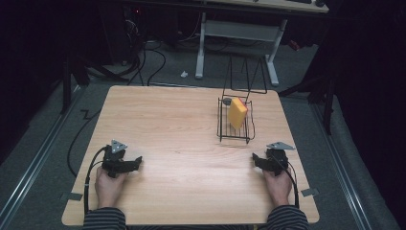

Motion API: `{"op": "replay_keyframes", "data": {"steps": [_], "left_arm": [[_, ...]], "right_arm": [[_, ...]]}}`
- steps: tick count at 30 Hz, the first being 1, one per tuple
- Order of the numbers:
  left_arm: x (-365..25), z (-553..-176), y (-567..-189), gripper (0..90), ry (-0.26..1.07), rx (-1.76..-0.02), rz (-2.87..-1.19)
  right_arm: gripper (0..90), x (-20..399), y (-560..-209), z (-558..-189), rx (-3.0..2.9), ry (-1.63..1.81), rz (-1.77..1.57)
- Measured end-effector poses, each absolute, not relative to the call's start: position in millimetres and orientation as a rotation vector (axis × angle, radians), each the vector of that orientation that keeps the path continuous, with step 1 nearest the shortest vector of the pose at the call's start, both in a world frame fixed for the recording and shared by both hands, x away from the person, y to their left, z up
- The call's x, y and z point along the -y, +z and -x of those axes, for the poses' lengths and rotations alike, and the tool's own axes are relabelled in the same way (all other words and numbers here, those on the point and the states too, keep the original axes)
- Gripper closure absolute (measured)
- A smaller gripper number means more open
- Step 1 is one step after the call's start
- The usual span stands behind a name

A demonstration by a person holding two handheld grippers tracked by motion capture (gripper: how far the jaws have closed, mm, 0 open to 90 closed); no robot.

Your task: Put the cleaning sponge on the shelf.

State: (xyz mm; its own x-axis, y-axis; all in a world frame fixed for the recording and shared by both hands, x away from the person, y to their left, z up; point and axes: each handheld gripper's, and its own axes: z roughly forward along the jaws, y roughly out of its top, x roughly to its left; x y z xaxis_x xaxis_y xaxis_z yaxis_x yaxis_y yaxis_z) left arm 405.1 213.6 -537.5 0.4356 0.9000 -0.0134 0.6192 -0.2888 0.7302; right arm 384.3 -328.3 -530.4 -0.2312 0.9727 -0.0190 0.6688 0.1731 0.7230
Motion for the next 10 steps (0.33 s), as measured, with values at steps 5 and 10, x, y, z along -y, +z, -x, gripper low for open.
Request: {"op": "replay_keyframes", "data": {"steps": [5, 10], "left_arm": [[-213.6, -405.1, -537.5, 17.2, 0.537, -1.274, -2.019], [-213.6, -405.0, -537.5, 17.2, 0.537, -1.274, -2.019]], "right_arm": [[31.8, 328.3, -530.4, -384.3, -1.97, 0.826, -1.546], [31.7, 328.4, -530.5, -384.4, -1.97, 0.826, -1.544]]}}
